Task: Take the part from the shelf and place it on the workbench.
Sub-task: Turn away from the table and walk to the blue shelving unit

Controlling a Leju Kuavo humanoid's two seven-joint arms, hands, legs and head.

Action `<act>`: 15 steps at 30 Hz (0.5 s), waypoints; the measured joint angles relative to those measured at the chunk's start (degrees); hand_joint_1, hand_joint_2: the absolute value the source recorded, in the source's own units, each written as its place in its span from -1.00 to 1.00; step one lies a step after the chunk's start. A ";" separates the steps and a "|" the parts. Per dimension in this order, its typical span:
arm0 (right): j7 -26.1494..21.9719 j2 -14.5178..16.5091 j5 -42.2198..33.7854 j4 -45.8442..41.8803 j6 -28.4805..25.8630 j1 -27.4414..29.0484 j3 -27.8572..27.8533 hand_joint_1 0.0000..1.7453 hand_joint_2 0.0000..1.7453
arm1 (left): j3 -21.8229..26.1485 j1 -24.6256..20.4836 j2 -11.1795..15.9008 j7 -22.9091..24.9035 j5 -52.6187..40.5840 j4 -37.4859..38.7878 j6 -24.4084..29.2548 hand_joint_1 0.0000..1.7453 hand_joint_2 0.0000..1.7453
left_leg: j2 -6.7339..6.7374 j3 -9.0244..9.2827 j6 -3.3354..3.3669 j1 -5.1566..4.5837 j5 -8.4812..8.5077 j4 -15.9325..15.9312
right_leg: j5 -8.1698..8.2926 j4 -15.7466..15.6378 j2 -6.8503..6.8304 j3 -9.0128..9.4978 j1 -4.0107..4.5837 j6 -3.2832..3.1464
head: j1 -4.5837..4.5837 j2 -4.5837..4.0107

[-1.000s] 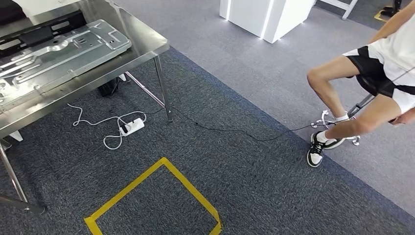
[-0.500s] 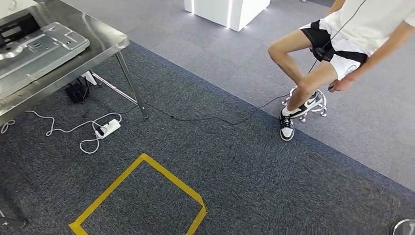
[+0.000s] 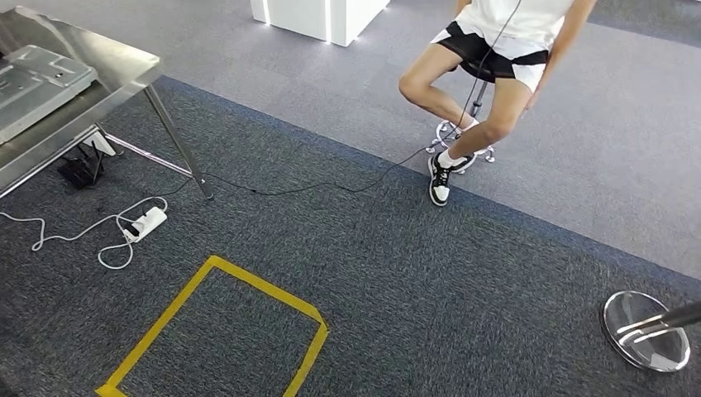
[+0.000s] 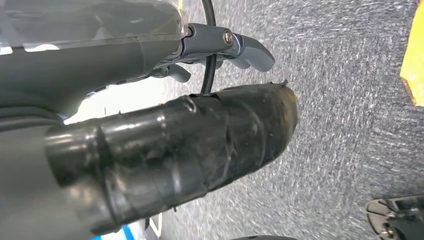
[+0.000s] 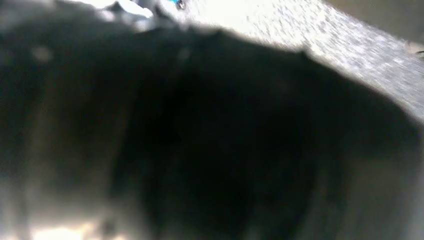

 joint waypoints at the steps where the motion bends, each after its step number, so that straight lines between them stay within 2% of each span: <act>1: -0.01 0.12 -0.01 -0.04 -0.05 -0.03 0.00 -1.00 -1.00 | -0.22 -0.11 0.05 -0.03 -0.03 -0.04 -0.01 -1.00 -1.00 | 0.42 -0.94 -0.37 0.02 0.33 0.71 | -0.38 -4.37 -1.08 3.51 -0.11 0.32 | -0.01 0.00; 2: -0.02 0.27 -0.01 -0.07 -0.14 -0.07 0.00 -1.00 -1.00 | -0.39 -0.18 0.11 -0.08 -0.03 -0.09 -0.01 -1.00 -1.00 | 0.86 -1.57 -0.78 0.02 0.62 1.28 | -1.52 -8.30 -1.99 6.36 -0.03 0.19 | -0.05 0.00; 3: -0.04 0.43 -0.01 -0.10 -0.23 -0.09 0.00 -1.00 -1.00 | -0.49 -0.25 0.18 -0.11 -0.03 -0.13 -0.01 -1.00 -1.00 | 1.33 -1.91 -1.18 0.03 0.92 1.70 | -2.73 -11.14 -2.62 8.05 0.25 -0.16 | -0.06 0.00; 4: -0.07 0.50 -0.01 -0.12 -0.32 -0.07 0.00 -1.00 -1.00 | -0.55 -0.30 0.20 -0.13 -0.03 -0.15 -0.01 -1.00 -1.00 | 1.88 -2.12 -1.58 0.18 1.28 1.90 | -3.37 -12.59 -2.59 8.52 0.66 -0.78 | -0.11 0.00; 5: -0.05 0.55 -0.02 -0.09 -0.36 0.02 0.00 -1.00 -1.00 | -0.58 -0.33 0.22 -0.14 -0.03 -0.15 -0.01 -1.00 -1.00 | 2.24 -2.27 -2.04 0.42 1.61 1.95 | -3.16 -12.77 -2.25 8.03 0.90 -1.65 | -0.12 0.00; 6: -0.04 0.57 -0.02 -0.06 -0.33 0.06 0.00 -1.00 -1.00 | -0.60 -0.36 0.22 -0.15 -0.03 -0.15 -0.02 -1.00 -1.00 | 1.79 -2.56 -2.54 0.73 1.28 2.30 | -2.58 -12.78 -1.92 7.35 1.08 -2.29 | -0.13 0.00; 7: -0.01 0.57 -0.10 -0.03 -0.28 0.05 0.00 -1.00 -1.00 | -0.61 -0.32 0.22 -0.21 -0.03 -0.15 -0.03 -1.00 -1.00 | 0.62 -3.07 -2.92 0.97 -0.15 3.28 | -1.93 -12.78 -1.55 6.64 1.21 -2.97 | -0.17 0.00; 8: 0.03 0.58 -0.22 0.00 -0.18 0.03 -0.03 -1.00 -1.00 | -0.62 -0.22 0.22 -0.42 -0.03 -0.15 -0.03 -1.00 -1.00 | -0.95 -3.85 -3.14 1.07 -2.70 5.24 | -1.18 -12.81 -1.19 5.79 1.34 -3.58 | -0.21 0.00; 9: 0.05 0.59 -0.34 -0.01 0.00 -0.06 -0.08 -1.00 -1.00 | -0.62 -0.12 0.23 -0.79 0.01 -0.15 -0.03 -1.00 -1.00 | -2.54 -4.72 -3.12 1.08 -5.98 8.25 | -0.40 -12.80 -0.76 4.86 1.58 -4.07 | -0.25 0.00; 10: 0.06 0.59 -0.40 -0.01 0.27 -0.09 -0.13 -1.00 -1.00 | -0.62 -0.05 0.23 -1.39 0.22 -0.15 -0.06 -1.00 -1.00 | -3.49 -5.53 -2.85 0.99 -8.99 11.83 | 0.40 -12.77 -0.22 3.87 1.90 -4.44 | -0.27 0.00; 11: 0.04 0.59 -0.29 -0.01 0.61 -0.09 -0.17 -1.00 -1.00 | -0.62 -0.06 0.24 -2.13 0.68 -0.15 -0.18 -1.00 -1.00 | -3.89 -6.02 -2.50 0.87 -10.86 15.22 | 1.21 -12.72 0.37 2.93 2.25 -4.70 | -0.28 0.00; 12: -0.01 0.59 -0.06 -0.01 1.01 -0.08 -0.20 -1.00 -1.00 | -0.59 -0.16 0.25 -2.92 1.37 -0.15 -0.45 -1.00 -1.00 | -4.03 -5.93 -2.06 0.67 -11.18 17.55 | 1.95 -12.67 1.03 1.93 2.59 -4.87 | -0.28 0.00; 13: -0.05 0.59 0.23 -0.01 1.39 -0.06 -0.20 -1.00 -1.00 | -0.55 -0.32 0.25 -3.65 2.18 -0.15 -0.77 -1.00 -1.00 | -4.11 -5.11 -1.55 0.38 -10.00 18.26 | 2.66 -12.60 1.69 0.94 2.87 -4.95 | -0.28 0.00; 14: -0.09 0.60 0.55 -0.01 1.77 -0.02 -0.20 -1.00 -1.00 | -0.49 -0.47 0.25 -4.22 3.01 -0.15 -1.22 -1.00 -1.00 | -4.34 -3.38 -0.93 -0.01 -7.96 17.07 | 3.34 -12.50 2.36 0.00 3.07 -4.98 | -0.28 0.00; 15: -0.11 0.62 0.81 -0.01 2.15 -0.01 -0.20 -1.00 -1.00 | -0.39 -0.57 0.25 -4.62 3.75 -0.15 -1.66 -1.00 -1.00 | -4.94 -0.78 -0.23 -0.49 -6.03 14.15 | 3.97 -12.40 3.03 -0.89 3.20 -4.99 | -0.28 0.00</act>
